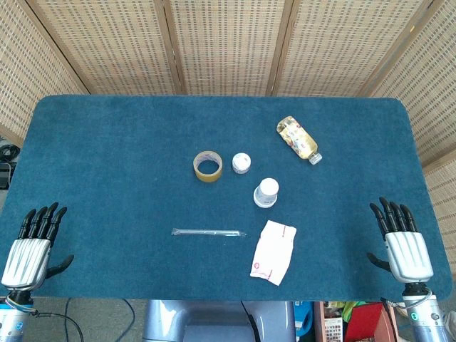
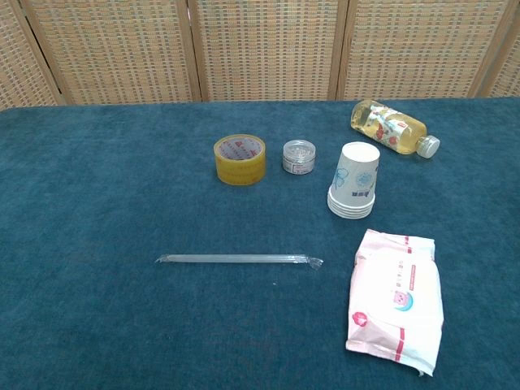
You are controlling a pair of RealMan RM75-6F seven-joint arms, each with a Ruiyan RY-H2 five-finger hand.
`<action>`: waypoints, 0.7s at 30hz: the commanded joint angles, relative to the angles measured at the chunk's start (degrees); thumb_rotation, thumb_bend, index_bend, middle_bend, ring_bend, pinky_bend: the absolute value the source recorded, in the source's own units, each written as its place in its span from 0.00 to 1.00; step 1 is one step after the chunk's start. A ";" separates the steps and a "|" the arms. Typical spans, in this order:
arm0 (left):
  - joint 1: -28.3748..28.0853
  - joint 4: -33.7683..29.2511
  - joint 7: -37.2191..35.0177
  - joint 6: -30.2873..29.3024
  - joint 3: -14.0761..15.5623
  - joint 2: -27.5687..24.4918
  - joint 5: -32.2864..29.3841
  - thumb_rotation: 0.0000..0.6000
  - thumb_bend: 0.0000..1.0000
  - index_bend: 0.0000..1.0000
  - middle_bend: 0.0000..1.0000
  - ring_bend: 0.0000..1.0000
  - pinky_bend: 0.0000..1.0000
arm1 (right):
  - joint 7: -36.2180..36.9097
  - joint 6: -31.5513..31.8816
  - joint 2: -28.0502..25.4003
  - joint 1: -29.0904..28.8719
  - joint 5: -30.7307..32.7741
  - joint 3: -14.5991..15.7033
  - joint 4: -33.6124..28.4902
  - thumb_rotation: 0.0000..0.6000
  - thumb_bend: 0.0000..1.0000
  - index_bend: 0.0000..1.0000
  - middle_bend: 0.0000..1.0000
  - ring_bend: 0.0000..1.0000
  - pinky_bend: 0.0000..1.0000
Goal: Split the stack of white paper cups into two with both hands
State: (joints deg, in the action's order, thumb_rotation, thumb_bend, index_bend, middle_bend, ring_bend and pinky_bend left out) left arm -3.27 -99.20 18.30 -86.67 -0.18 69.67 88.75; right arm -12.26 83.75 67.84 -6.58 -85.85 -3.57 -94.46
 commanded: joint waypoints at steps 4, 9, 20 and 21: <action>-0.03 0.06 0.14 0.13 0.11 0.14 0.05 1.00 0.22 0.00 0.00 0.00 0.00 | 0.32 0.00 -0.14 0.07 0.01 0.03 -0.01 1.00 0.12 0.00 0.00 0.00 0.00; -0.01 -0.09 -0.09 -0.03 0.01 0.00 0.01 1.00 0.22 0.00 0.00 0.00 0.00 | 0.17 -0.36 -0.10 -0.06 -0.20 0.22 -0.19 1.00 0.12 0.00 0.00 0.00 0.00; -0.01 0.03 -0.35 -0.05 0.03 -0.16 0.09 1.00 0.22 0.00 0.00 0.00 0.00 | -0.39 -0.33 0.26 -0.18 -0.77 0.37 -0.42 1.00 0.12 0.00 0.00 0.00 0.00; -0.01 0.02 -0.36 -0.08 0.02 -0.16 0.10 1.00 0.22 0.00 0.00 0.00 0.00 | -0.45 -0.34 0.28 -0.17 -0.81 0.42 -0.43 1.00 0.12 0.00 0.00 0.00 0.00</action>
State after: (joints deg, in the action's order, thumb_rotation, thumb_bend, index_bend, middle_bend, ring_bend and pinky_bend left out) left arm -3.28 -99.18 17.94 -86.74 -0.16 69.51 88.85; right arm -12.71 83.41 68.12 -6.75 -86.65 -3.15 -94.87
